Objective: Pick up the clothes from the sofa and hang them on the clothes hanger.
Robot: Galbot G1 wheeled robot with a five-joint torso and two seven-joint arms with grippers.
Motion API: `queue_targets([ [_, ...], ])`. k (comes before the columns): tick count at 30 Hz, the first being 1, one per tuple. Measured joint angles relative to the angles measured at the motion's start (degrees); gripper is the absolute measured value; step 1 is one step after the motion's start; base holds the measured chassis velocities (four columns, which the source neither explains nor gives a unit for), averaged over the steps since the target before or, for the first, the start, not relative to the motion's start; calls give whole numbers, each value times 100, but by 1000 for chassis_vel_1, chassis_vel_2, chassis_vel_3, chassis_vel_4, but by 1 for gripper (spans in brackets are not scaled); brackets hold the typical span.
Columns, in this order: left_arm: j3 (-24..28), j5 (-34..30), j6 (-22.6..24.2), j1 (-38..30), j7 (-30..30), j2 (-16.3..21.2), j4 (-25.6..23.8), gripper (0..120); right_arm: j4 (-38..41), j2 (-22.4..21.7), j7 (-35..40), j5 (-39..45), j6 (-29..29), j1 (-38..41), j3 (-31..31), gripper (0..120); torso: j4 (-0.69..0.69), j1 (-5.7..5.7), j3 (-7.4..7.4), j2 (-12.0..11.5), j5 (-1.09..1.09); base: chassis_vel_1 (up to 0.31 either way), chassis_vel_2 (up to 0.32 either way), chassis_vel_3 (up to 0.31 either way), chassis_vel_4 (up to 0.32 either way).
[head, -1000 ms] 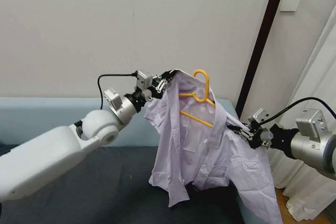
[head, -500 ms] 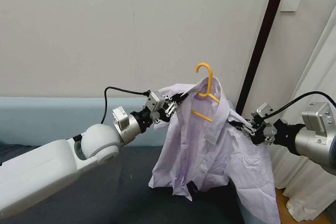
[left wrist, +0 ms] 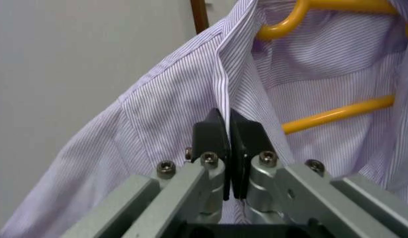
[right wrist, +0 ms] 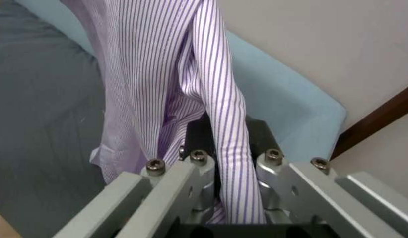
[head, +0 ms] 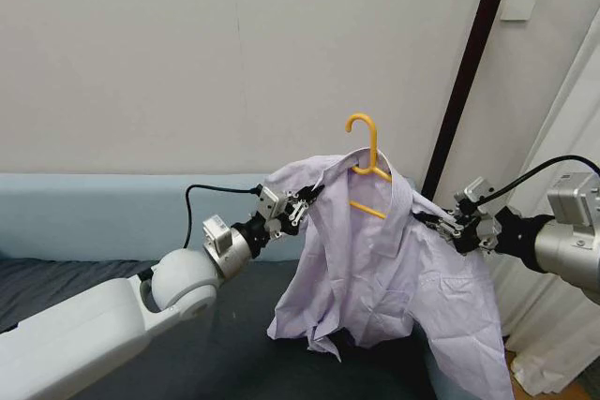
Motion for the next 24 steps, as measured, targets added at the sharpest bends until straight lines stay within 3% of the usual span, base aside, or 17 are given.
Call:
queue_targets([
  [3, -56, -55, 3, 138, -247, -31, -154, 4, 8, 73, 57, 2, 19, -1, -12, 4, -3, 0, 0, 0, 1, 0, 0, 0, 0],
  [7, -426, -77, 128, 598, -592, 82, -548, 23, -69, 126, 224, 174, 65, 4, 119, 4, -4, 0, 0, 0, 2, 0, 0, 0, 0],
  [9, -539, -67, 133, 700, -655, 134, -580, 26, -99, 109, 261, 239, 58, 4, 175, 4, -3, 0, 0, 0, 2, 0, 0, 0, 0],
  [12, -974, 25, 8, 1083, -698, 270, -610, 41, -161, -4, 634, 795, -101, 5, 445, 4, -1, 0, 0, 0, 1, 0, 0, 0, 0],
  [14, -1103, 48, -55, 1194, -710, 269, -610, 44, -163, -46, 844, 1062, -158, 5, 540, 4, -1, 0, 0, 0, 1, 0, 0, 0, 0],
  [17, -1963, 221, -104, 2044, -1032, 73, -593, 59, -210, -298, 1761, 2160, -421, -5, 946, 4, -5, 0, -1, 0, 2, 0, 0, 0, 0],
  [18, -1963, 221, -104, 2044, -1032, 73, -593, 59, -210, -298, 1761, 2160, -421, -5, 946, 4, -5, 0, -1, 0, 2, 0, 0, 0, 0],
  [23, -3035, 832, -363, 3723, -1215, -361, -494, 81, -374, -368, 2814, 3338, -644, -12, 1442, 4, -2, 0, -1, 0, -1, 0, 0, 0, 0],
  [24, -3035, 832, -363, 3723, -1215, -361, -494, 81, -374, -368, 2814, 3338, -644, -12, 1442, 4, -2, 0, -1, 0, -1, 0, 0, 0, 0],
])
